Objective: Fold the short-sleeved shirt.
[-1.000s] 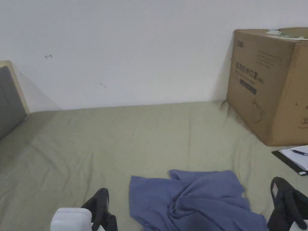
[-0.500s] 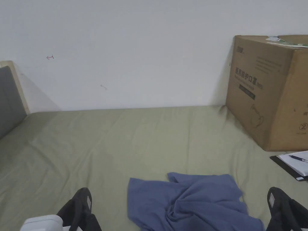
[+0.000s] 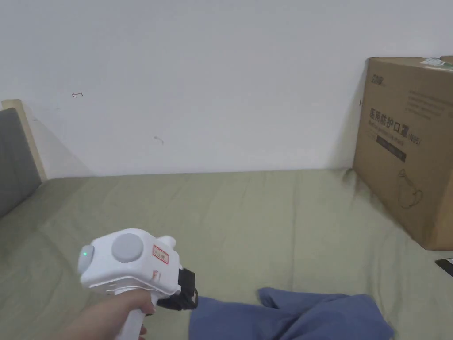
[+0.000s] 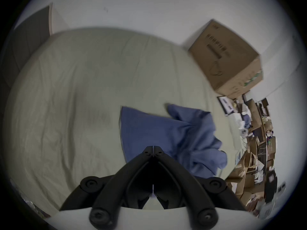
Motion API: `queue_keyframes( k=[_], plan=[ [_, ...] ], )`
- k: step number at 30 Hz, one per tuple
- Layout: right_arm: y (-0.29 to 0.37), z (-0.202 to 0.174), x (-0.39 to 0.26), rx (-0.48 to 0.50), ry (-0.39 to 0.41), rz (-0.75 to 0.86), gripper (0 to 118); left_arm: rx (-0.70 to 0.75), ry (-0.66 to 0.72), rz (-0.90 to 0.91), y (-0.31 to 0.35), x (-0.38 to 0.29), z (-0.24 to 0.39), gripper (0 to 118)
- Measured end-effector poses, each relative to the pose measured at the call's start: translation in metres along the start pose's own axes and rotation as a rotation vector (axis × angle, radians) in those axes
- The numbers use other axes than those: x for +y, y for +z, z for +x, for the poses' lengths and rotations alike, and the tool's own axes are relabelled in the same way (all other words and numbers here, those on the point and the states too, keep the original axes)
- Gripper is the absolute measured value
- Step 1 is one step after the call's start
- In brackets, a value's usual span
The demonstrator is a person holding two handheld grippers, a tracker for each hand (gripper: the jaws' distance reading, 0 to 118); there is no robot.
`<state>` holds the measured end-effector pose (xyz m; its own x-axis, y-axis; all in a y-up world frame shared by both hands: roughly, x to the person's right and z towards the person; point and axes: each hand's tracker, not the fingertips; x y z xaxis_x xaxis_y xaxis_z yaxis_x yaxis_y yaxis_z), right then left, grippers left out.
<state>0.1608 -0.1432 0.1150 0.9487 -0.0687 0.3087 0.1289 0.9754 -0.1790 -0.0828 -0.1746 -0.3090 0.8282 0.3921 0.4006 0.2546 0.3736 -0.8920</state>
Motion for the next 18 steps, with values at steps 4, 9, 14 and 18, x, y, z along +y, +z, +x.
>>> queue_keyframes(
  k=[4,9,14,18],
  plan=[
    [-0.025,0.012,-0.017,-0.006,-0.007,-0.090,0,0.002,0.055,0.000,-0.062,0.026,-0.020,117],
    [-0.043,0.024,-0.020,-0.021,-0.155,-0.176,0,0.129,0.060,-0.001,-0.111,0.039,-0.029,112],
    [-0.054,0.028,-0.023,-0.040,-0.130,-0.181,0,0.153,-0.075,-0.080,-0.149,0.042,-0.022,112],
    [-0.055,0.027,-0.027,-0.038,-0.141,-0.203,0,0.290,-0.277,-0.101,-0.166,0.031,0.000,108]
  ],
)
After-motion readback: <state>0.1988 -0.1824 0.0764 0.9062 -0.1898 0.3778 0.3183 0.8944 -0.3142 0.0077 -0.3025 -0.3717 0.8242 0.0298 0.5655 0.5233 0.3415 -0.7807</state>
